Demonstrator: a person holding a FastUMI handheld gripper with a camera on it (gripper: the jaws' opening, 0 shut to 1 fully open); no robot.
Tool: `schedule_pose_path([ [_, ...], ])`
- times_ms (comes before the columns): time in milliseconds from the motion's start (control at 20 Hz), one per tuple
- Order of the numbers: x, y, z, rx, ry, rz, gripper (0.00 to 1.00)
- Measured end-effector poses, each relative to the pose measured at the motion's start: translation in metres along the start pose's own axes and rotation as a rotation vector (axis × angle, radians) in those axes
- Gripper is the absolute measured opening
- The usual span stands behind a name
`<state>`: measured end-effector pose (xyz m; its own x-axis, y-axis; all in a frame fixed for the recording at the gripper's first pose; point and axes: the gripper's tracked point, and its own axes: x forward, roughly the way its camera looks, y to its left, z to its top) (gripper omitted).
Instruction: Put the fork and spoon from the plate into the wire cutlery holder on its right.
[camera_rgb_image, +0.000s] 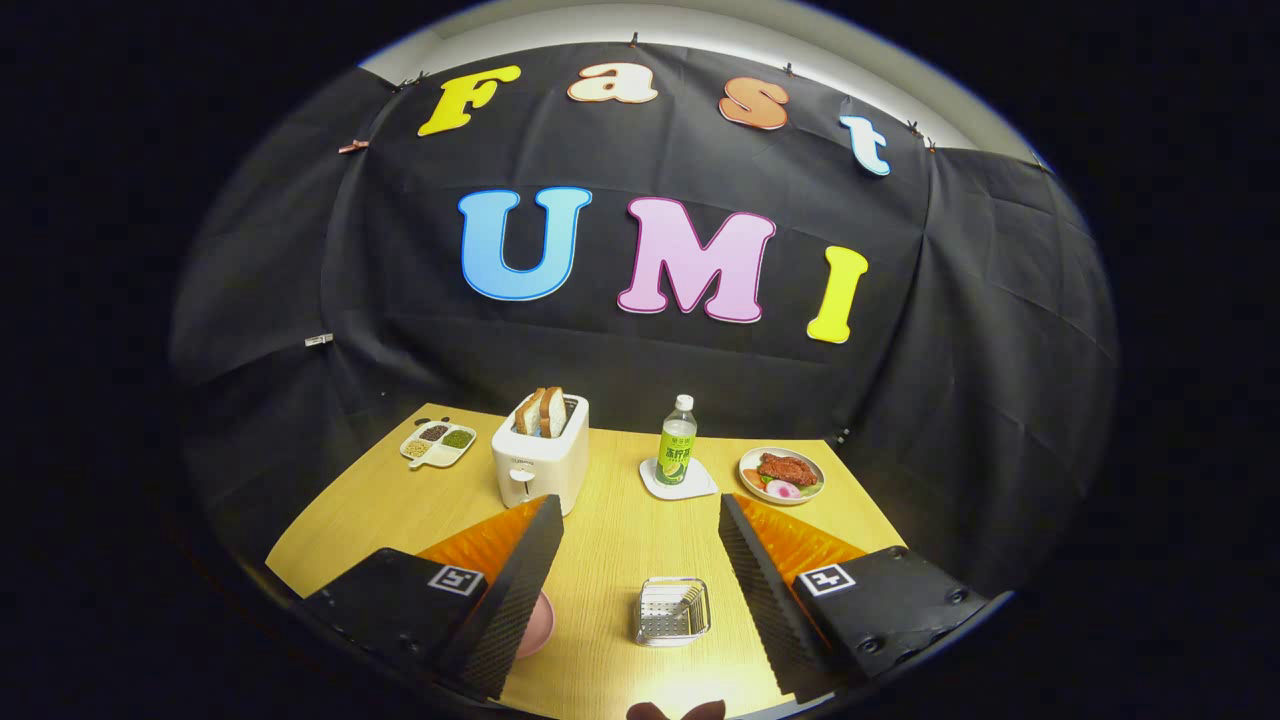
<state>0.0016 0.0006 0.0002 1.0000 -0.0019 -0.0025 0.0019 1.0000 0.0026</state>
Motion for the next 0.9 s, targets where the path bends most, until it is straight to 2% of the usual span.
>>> schedule_pose_path([
  [350,0.004,0.003,-0.004,-0.001,0.012,0.012,0.98],
  [500,0.009,0.012,-0.014,0.001,0.071,0.042,0.98],
  [750,0.009,0.046,-0.070,0.064,0.388,0.158,0.98],
  [900,0.005,0.078,-0.098,0.131,0.543,0.258,0.98],
])
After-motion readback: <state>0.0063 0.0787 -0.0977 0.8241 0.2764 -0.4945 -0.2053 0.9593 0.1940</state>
